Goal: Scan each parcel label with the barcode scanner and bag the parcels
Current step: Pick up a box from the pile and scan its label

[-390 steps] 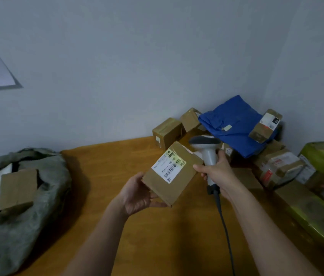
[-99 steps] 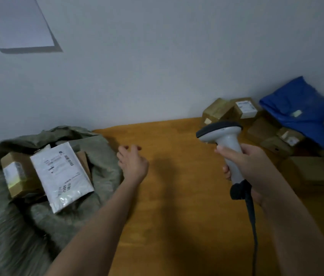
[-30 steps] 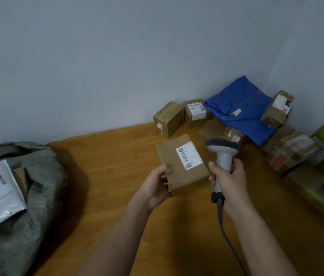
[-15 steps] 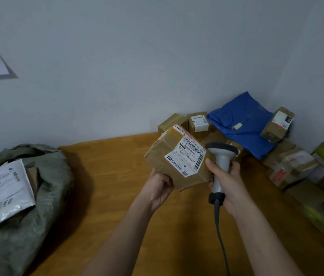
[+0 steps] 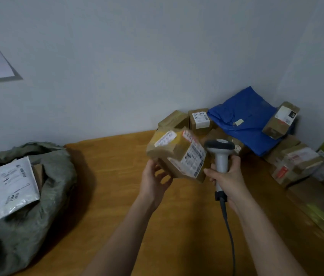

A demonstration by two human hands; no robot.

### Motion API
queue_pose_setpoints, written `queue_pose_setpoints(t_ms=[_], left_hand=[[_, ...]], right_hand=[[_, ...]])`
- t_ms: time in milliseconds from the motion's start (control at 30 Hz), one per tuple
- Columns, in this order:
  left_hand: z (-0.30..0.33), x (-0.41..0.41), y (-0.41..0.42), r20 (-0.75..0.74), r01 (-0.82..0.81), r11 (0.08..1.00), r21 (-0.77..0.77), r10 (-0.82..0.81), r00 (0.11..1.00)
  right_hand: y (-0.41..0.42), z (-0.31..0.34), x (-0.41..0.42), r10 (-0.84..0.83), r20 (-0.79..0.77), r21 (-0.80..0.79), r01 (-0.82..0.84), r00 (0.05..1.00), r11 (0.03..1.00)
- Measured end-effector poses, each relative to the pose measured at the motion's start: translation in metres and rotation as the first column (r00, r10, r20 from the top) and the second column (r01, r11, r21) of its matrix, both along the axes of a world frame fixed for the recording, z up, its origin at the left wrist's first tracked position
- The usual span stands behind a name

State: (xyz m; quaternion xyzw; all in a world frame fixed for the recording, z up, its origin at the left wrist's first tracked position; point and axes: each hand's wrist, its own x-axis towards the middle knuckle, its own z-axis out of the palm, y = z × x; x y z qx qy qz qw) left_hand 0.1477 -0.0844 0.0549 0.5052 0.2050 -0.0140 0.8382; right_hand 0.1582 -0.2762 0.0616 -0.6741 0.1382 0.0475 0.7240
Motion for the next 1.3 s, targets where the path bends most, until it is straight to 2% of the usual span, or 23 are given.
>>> queue_pose_setpoints(t_ms=[267,467,600,667,700,767,800,867,933,1000,1067,1167,1300], left_hand=[[-0.062,-0.022,0.0,-0.227,0.055,0.999,0.003,-0.052,0.973],[-0.124,-0.046,-0.008,-0.501,0.105,0.991,-0.084,-0.134,0.855],[-0.145,-0.057,-0.002,-0.644,0.211,0.977,0.015,-0.153,0.75],[-0.157,-0.063,0.011,-0.677,0.109,0.983,0.147,0.02,0.736],[-0.162,-0.064,0.019,-0.672,0.038,0.959,0.28,0.167,0.722],[-0.165,-0.065,0.037,-0.574,-0.056,0.85,0.524,0.4,0.714],[-0.16,-0.062,0.044,-0.493,-0.128,0.827,0.547,0.442,0.749],[-0.152,-0.053,0.053,-0.364,-0.176,0.863,0.474,0.374,0.853],[-0.146,-0.045,0.054,-0.344,-0.033,0.884,0.465,0.215,0.914],[-0.145,-0.041,0.052,-0.411,0.164,0.822,0.545,0.092,0.907],[-0.147,-0.04,0.046,-0.491,0.239,0.831,0.503,0.047,0.87],[-0.144,-0.037,0.036,-0.517,0.13,0.943,0.306,0.05,0.854],[-0.141,-0.03,0.028,-0.468,-0.043,0.977,0.207,0.137,0.873]], right_hand=[[-0.001,-0.037,0.003,0.041,-0.107,-0.054,-0.047,0.993,0.997],[0.01,-0.079,0.002,0.084,-0.236,-0.222,-0.138,0.968,0.965],[0.022,-0.104,-0.003,0.114,-0.344,-0.195,-0.19,0.932,0.962],[0.028,-0.111,-0.006,0.129,-0.375,-0.162,-0.202,0.918,0.966],[0.03,-0.113,-0.007,0.132,-0.38,-0.153,-0.203,0.916,0.967],[0.034,-0.114,-0.008,0.131,-0.385,-0.147,-0.201,0.914,0.968],[0.036,-0.113,-0.009,0.131,-0.387,-0.146,-0.201,0.913,0.969],[0.038,-0.108,-0.009,0.13,-0.382,-0.146,-0.198,0.915,0.969],[0.039,-0.098,-0.01,0.128,-0.363,-0.155,-0.195,0.923,0.969],[0.039,-0.081,-0.009,0.131,-0.355,-0.169,-0.201,0.926,0.965],[0.038,-0.061,-0.008,0.155,-0.351,-0.152,-0.219,0.924,0.964],[0.033,-0.032,-0.006,0.227,-0.365,-0.074,-0.271,0.903,0.96],[0.027,0.0,-0.011,0.344,-0.395,-0.046,-0.393,0.852,0.919]])
